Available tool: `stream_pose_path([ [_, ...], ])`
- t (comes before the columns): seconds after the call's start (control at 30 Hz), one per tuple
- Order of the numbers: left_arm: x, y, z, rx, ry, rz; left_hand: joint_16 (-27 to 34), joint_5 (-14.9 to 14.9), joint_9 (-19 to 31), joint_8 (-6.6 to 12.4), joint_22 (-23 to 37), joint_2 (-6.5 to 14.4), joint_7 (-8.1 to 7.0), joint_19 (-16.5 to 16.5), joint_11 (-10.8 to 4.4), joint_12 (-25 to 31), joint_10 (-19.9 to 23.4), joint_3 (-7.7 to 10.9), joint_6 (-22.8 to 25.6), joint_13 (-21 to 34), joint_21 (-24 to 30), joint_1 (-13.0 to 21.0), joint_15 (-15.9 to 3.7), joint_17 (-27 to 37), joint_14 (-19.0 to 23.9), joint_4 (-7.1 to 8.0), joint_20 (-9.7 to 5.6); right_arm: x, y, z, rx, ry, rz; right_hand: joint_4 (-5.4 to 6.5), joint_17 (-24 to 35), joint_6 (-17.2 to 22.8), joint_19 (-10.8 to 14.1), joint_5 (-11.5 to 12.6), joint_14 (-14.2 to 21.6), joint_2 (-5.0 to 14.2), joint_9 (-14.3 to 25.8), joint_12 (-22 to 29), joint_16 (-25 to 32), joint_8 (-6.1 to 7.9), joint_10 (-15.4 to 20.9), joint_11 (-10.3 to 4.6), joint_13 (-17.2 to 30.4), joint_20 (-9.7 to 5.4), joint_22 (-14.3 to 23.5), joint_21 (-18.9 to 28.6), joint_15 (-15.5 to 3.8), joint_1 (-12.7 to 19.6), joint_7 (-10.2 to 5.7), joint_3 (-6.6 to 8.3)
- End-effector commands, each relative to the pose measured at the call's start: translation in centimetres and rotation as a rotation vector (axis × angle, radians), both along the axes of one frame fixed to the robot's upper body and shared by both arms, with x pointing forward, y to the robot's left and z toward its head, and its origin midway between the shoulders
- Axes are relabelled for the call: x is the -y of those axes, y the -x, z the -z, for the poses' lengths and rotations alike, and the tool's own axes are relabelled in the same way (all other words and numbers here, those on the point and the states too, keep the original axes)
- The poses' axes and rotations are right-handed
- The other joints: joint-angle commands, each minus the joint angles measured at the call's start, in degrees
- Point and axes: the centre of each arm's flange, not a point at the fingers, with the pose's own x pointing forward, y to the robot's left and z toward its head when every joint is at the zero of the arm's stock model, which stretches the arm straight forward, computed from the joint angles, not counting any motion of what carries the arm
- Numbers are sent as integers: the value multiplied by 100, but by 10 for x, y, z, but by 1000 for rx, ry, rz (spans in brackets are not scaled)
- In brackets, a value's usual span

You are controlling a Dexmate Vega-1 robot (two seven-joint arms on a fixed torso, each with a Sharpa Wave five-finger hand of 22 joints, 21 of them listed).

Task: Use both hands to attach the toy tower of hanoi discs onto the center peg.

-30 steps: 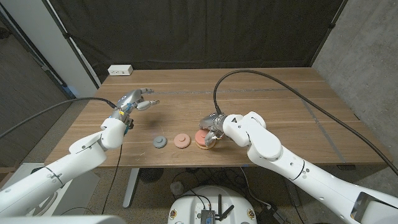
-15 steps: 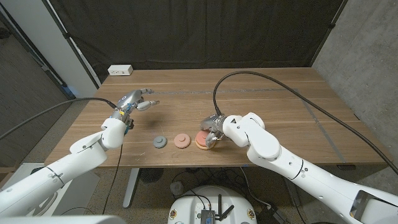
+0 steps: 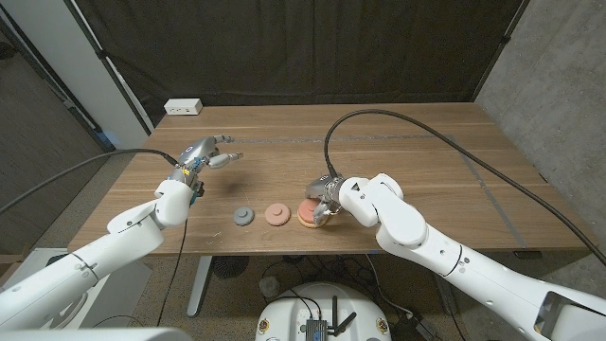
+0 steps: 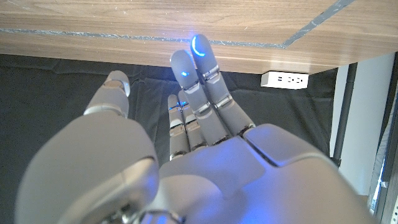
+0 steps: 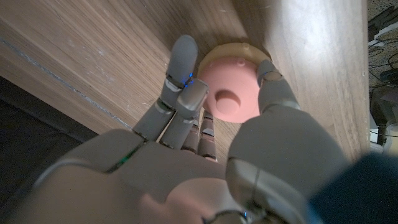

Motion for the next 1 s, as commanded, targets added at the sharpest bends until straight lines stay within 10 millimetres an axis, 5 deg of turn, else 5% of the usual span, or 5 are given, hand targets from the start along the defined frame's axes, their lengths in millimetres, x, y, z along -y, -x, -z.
stream_pose_path([
  [0.03,0,0,0,3,1,5,43,-2,25,-23,7,43,2,-23,3,-25,49,53,39,28,50,3,-330,-4,-34,6,-507,3,4,-3,26,22,25,457,-49,191,-144,-45,-230,-245,-16,-75,-198,-196,211,-633,-104,-171,-49,-118,-29,22,-614,493],
  [0.6,-2,3,-4,14,0,3,51,-3,26,-21,-32,56,-5,-25,9,-22,79,73,60,26,119,-10,-330,-24,-40,5,-513,5,5,-7,33,63,62,514,-145,-833,-400,-246,-593,-512,-10,-85,-677,-362,-627,-452,-309,-155,-67,-311,-28,-98,-293,426],
  [1.0,0,3,-4,16,0,4,63,-2,26,-21,-54,57,5,-41,4,-20,94,85,69,28,157,-17,-331,-29,-37,2,-521,9,9,-7,29,71,70,541,-289,-1257,-594,-368,-869,-584,-22,-58,-1036,-324,-1026,-283,-431,-141,-60,-409,-30,-208,-173,364],
])
